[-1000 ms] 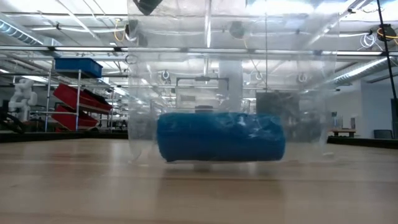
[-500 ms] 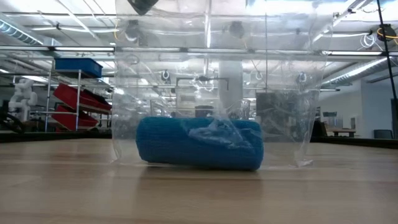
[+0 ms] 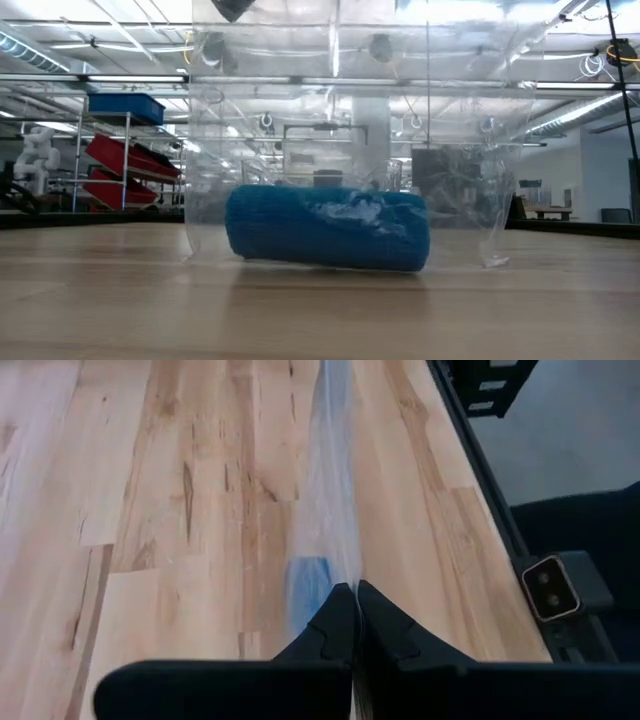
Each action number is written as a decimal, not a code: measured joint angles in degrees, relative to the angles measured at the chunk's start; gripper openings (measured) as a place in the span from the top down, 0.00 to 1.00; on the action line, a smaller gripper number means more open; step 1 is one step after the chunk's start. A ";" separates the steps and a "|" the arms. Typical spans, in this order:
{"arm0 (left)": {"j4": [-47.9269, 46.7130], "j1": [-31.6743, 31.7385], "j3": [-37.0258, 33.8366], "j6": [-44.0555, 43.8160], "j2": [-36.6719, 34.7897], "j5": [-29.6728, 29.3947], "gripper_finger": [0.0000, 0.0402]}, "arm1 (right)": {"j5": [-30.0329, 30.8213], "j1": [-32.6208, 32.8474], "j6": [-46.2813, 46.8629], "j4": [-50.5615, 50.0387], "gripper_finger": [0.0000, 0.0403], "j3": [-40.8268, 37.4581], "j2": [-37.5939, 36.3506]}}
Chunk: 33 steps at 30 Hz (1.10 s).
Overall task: Roll bandage
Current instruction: Close the transparent zip bag
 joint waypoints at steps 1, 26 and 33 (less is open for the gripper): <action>0.49 0.00 0.00 0.08 0.00 -0.08 1.00 | -0.87 -0.79 -1.44 1.52 0.40 0.03 0.34; 1.04 0.04 0.02 -1.61 0.00 -1.15 1.00 | 0.69 -4.70 -2.93 3.84 0.81 0.03 7.18; 1.00 0.04 0.02 -1.61 0.00 -1.15 1.00 | 0.67 -5.60 -3.87 4.92 0.93 0.03 7.18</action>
